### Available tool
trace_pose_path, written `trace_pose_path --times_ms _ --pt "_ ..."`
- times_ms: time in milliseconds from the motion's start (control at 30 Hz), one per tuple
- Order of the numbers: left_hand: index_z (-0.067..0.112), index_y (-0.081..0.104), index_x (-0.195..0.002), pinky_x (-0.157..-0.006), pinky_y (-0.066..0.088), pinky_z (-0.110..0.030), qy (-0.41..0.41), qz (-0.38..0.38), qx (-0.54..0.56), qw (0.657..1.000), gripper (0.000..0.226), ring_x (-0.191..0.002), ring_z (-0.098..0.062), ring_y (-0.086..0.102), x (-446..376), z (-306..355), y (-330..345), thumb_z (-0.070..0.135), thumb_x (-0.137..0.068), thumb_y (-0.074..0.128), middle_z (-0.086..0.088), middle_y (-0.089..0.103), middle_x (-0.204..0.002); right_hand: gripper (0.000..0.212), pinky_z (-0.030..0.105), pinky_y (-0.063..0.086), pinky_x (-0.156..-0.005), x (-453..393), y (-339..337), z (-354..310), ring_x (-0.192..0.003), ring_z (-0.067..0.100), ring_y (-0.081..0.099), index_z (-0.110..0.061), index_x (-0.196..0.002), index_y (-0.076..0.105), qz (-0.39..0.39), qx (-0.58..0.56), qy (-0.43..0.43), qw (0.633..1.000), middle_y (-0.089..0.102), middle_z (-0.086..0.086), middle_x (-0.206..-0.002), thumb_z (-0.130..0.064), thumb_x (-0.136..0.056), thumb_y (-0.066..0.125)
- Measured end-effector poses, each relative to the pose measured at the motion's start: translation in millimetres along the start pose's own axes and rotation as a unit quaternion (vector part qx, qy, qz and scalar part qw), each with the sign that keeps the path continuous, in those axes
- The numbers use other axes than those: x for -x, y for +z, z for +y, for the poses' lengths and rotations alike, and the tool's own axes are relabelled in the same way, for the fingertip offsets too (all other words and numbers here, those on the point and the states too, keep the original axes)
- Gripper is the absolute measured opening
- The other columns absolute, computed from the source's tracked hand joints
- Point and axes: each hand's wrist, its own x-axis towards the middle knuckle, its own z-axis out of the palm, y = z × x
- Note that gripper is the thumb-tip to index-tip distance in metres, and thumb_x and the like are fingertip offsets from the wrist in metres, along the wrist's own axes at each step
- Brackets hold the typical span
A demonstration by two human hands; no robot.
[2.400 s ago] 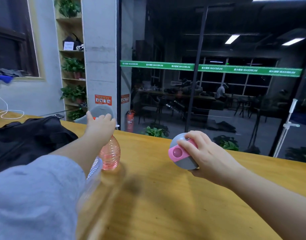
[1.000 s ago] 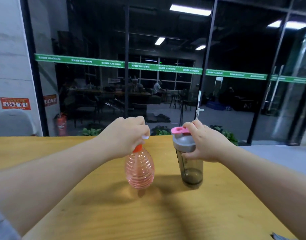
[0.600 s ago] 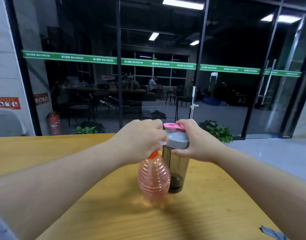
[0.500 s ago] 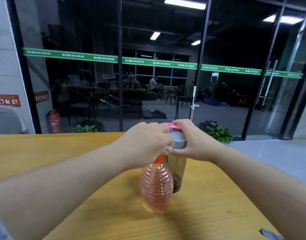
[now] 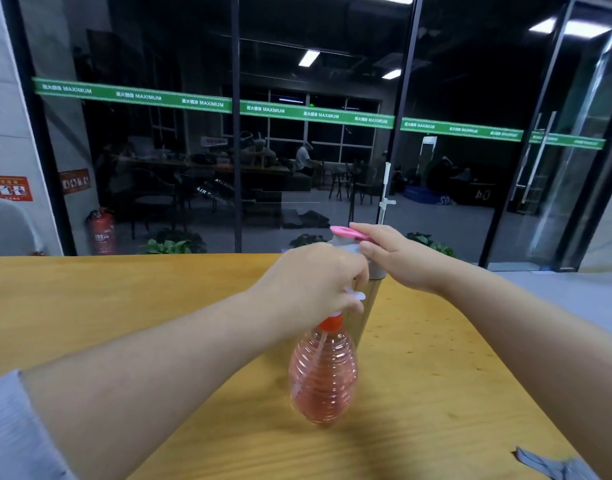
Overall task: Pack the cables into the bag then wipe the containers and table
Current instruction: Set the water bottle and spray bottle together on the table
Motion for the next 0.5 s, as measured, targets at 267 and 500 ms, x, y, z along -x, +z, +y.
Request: trace_pose_path --times_ms 267,500 --pt "0.029 0.053 -0.117 -0.076 0.036 -0.013 -0.014 -0.025 0.071 0.997 0.031 -0.094 0.000 0.045 2 -15 -11 0.035 -0.087 0.061 0.017 0.054 -0.111 0.044 0.026 0.028 -0.088 6 -3 10 -0.112 0.012 0.039 -0.034 -0.147 0.026 0.031 -0.003 0.020 0.999 0.033 -0.001 -0.143 -0.034 -0.103 0.029" --pt "0.032 0.057 -0.093 -0.065 0.046 -0.026 -0.106 -0.069 0.102 0.987 0.023 -0.068 -0.001 0.053 16 -38 -15 0.044 -0.076 0.068 0.014 0.061 -0.079 0.040 0.034 0.030 -0.099 -1 4 -6 -0.121 0.018 0.031 -0.042 -0.141 0.036 0.051 0.063 -0.023 0.996 0.042 -0.004 -0.121 -0.031 -0.103 0.029"
